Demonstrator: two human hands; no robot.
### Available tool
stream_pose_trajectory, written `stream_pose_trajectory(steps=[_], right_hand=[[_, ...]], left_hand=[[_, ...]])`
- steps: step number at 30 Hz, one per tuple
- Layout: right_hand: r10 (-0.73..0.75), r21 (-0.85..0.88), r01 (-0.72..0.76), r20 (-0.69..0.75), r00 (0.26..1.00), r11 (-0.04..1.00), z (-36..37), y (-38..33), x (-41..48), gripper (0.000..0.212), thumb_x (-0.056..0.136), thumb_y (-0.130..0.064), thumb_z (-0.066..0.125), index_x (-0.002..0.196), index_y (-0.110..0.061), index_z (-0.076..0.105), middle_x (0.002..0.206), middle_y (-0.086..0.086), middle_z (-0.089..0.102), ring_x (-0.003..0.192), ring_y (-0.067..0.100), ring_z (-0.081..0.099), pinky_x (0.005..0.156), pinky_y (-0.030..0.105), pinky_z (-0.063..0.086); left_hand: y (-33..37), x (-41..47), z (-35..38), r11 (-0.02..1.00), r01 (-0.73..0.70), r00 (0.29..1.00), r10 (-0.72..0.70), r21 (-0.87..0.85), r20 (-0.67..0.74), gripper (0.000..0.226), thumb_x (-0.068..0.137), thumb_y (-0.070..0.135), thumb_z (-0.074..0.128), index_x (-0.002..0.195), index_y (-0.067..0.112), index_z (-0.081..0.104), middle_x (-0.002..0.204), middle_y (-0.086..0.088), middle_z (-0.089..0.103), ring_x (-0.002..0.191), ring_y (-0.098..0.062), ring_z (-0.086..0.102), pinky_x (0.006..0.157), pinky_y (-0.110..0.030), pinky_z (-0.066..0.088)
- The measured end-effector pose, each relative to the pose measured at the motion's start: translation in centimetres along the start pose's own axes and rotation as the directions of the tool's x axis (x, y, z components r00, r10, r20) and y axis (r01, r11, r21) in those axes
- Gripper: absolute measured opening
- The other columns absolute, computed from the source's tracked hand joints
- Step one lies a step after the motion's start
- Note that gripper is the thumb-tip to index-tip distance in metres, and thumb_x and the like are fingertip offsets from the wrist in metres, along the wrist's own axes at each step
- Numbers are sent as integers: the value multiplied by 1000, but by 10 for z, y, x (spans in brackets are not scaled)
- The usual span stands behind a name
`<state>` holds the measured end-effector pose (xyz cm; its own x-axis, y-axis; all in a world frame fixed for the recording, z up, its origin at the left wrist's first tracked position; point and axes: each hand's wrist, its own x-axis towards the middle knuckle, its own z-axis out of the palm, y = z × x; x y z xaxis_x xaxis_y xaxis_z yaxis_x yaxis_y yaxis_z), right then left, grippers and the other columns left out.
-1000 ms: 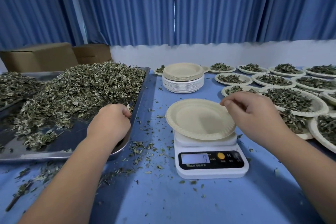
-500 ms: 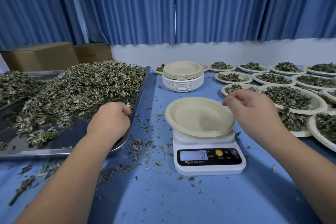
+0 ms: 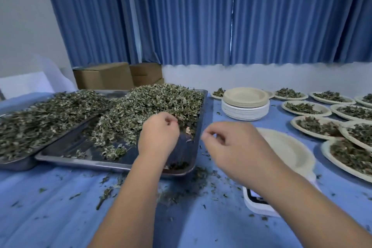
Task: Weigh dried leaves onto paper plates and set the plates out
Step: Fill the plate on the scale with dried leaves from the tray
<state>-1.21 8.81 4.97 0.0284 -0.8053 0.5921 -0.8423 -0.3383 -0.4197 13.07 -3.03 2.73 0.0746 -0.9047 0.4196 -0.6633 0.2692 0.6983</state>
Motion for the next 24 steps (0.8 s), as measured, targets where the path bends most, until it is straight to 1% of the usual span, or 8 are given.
stream_pose_trajectory(steps=[3,6,9,12,15,18,22,24], right_hand=[[-113,-48,116,70,991,992,48,-21,8,20,95,-32,45,97,-24,63,91,-8,50,93,15,51,80,31,44],[-151,-49,155,79,985,987,79,-16,-1,27,99,-34,41,116,-23,59,102,-7,44,101,11,45,82,21,35],[-165,-20,167,86,983,986,90,-11,-2,26,99,-32,42,113,-24,61,98,-10,44,93,6,45,78,16,32],[-153,-31,156,84,985,987,95,-10,-1,25,99,-30,41,110,-24,62,96,-12,44,89,3,44,75,14,33],[-164,-22,168,108,980,986,102,-12,-3,27,99,-27,38,110,-25,63,94,-15,43,89,1,41,73,13,33],[-175,-7,178,136,975,984,105,-14,-3,29,100,-28,34,113,-28,61,94,-17,41,91,0,37,75,9,31],[-181,2,183,156,971,983,106,-12,-2,29,100,-29,33,110,-28,60,90,-19,36,88,-1,33,77,7,29],[-181,4,183,159,971,983,107,-12,0,30,99,-29,31,105,-27,61,88,-19,37,86,0,35,76,9,29]], left_hand=[[-30,8,-26,992,111,989,-104,63,-104,18,90,26,47,81,32,61,86,3,65,71,-17,57,58,-28,41],[-74,23,-49,960,165,986,-157,225,-51,11,87,29,50,88,28,61,104,-7,62,90,-28,58,78,-36,48],[-113,56,-71,944,171,984,-176,283,-7,24,89,31,51,106,21,64,113,-13,60,98,-31,58,89,-38,48],[-140,86,-82,924,65,987,-116,378,114,34,96,37,48,120,17,61,127,-17,54,111,-32,54,97,-36,42],[-168,108,-89,878,9,957,-146,478,249,56,98,48,44,143,15,44,151,-18,31,136,-34,37,112,-39,29],[-185,127,-97,835,-12,935,-186,550,303,68,96,57,41,152,19,29,159,-14,15,144,-34,22,116,-43,21],[-184,144,-93,813,-73,865,-238,578,443,71,93,61,42,152,24,28,158,-10,24,144,-30,26,115,-42,21],[-180,149,-91,794,-118,852,-227,596,471,63,93,62,41,144,25,43,148,-11,43,134,-30,41,109,-44,31]])
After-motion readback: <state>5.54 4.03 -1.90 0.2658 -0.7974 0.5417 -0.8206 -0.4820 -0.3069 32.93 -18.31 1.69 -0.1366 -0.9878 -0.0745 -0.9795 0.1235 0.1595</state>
